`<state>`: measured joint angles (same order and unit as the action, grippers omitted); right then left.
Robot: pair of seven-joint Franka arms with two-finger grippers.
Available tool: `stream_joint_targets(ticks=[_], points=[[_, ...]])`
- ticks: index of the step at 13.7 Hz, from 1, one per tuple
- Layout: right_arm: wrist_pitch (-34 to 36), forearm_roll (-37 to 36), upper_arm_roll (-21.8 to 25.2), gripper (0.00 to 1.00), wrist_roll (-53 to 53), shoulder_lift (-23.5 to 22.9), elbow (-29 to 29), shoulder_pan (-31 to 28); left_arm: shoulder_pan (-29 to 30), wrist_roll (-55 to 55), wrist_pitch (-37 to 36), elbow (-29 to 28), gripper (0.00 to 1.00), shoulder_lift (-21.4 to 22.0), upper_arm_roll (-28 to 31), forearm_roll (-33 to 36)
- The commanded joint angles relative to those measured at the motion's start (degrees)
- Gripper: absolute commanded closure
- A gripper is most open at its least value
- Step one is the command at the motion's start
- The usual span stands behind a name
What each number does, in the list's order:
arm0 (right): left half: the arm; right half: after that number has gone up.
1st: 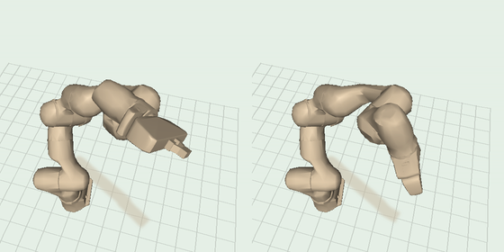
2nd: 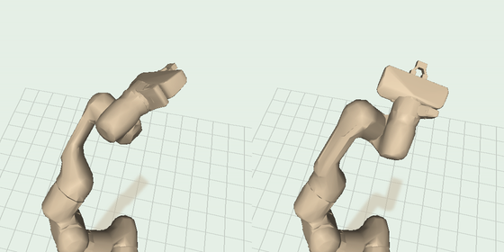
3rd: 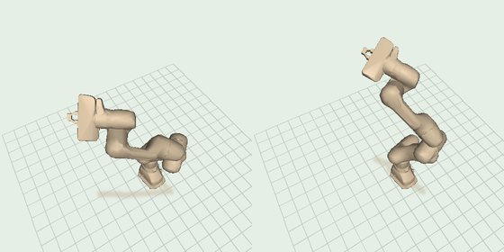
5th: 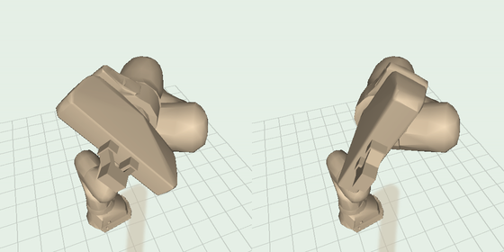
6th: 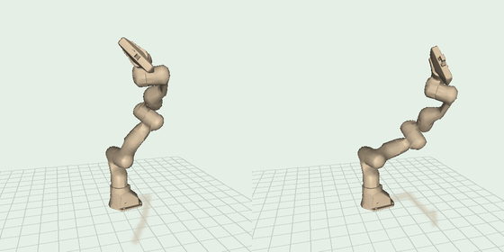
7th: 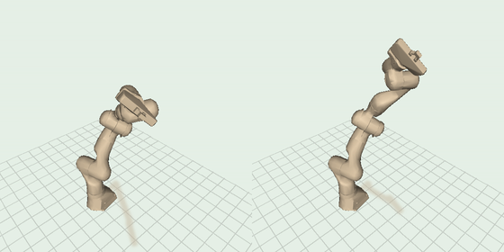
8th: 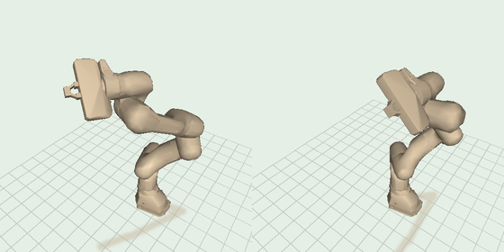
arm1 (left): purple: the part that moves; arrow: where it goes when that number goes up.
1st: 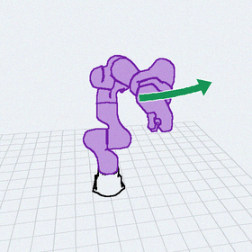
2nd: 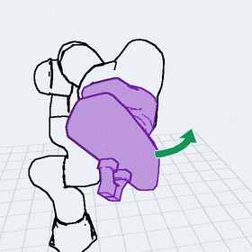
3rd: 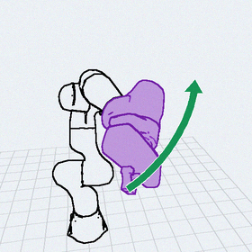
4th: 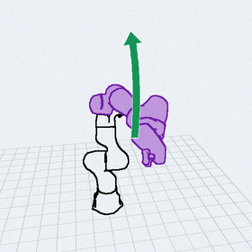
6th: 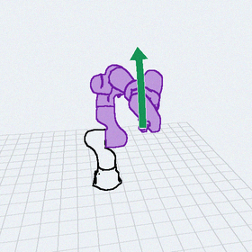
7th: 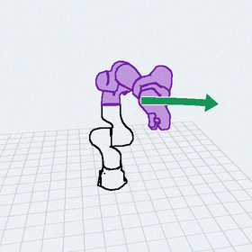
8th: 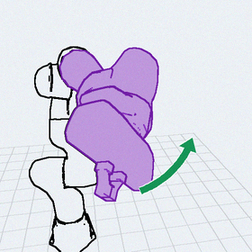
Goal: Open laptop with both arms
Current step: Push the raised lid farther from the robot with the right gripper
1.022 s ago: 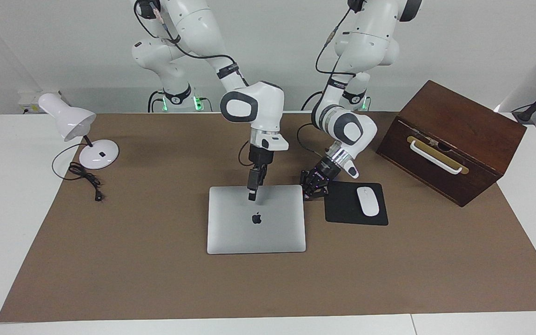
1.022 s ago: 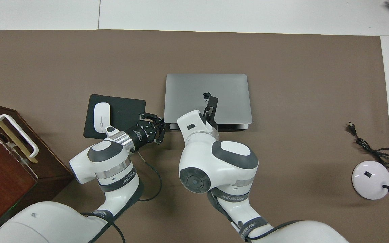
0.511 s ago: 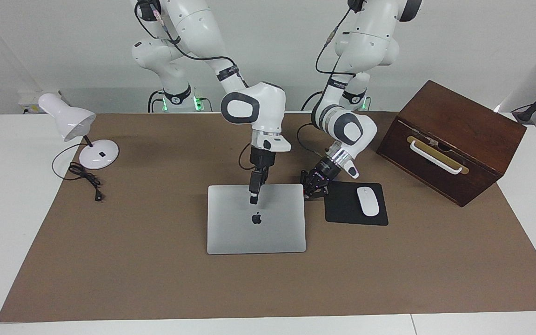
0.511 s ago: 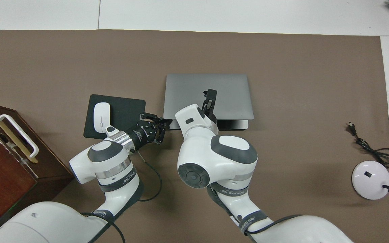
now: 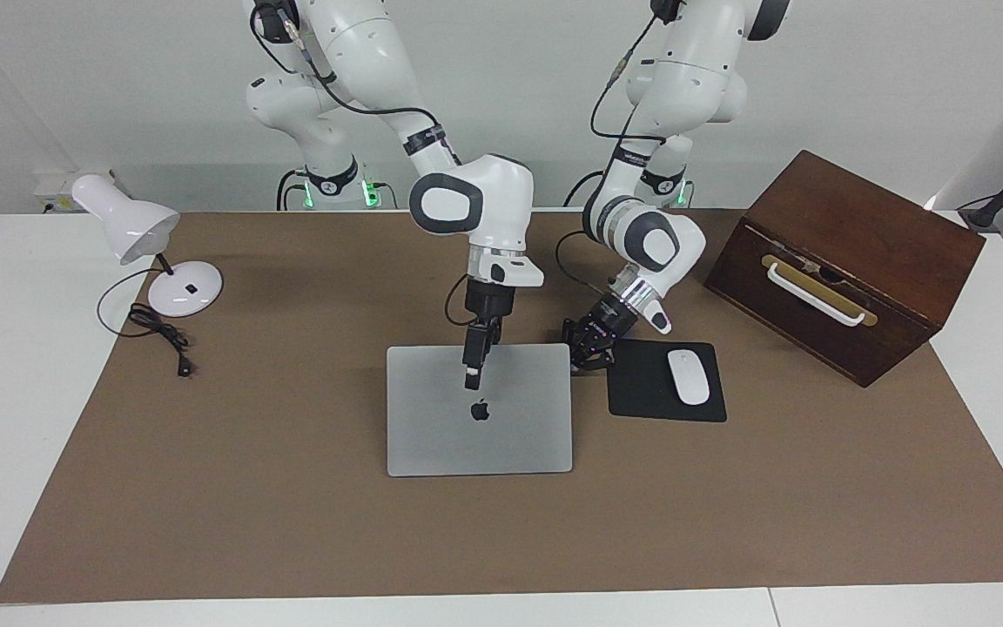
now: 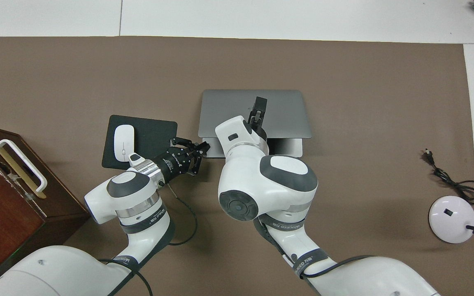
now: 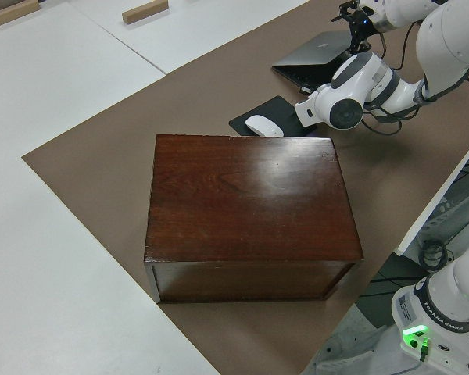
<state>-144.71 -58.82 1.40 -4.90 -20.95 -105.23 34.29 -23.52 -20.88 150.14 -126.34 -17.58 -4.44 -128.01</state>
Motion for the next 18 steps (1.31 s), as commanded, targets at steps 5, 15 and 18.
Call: stream_joint_targets(ticks=[5, 15, 18], points=[[0.31, -2.18, -0.35, 0.00, 1.82, -1.55, 3.72, -1.34, -0.56, 2.07, 0.68, 1.63, 1.00, -5.01, -0.04, -1.01], [1.98, -2.26, -0.35, 0.00, 3.59, -2.16, 6.62, -1.34, -0.65, 2.07, 0.77, 1.63, 1.00, -5.10, -0.04, -0.92], [2.59, -2.44, -0.35, 0.00, 4.29, -2.25, 7.06, -1.25, -0.91, 2.07, 0.77, 1.72, 1.00, -5.10, -0.04, -0.92]])
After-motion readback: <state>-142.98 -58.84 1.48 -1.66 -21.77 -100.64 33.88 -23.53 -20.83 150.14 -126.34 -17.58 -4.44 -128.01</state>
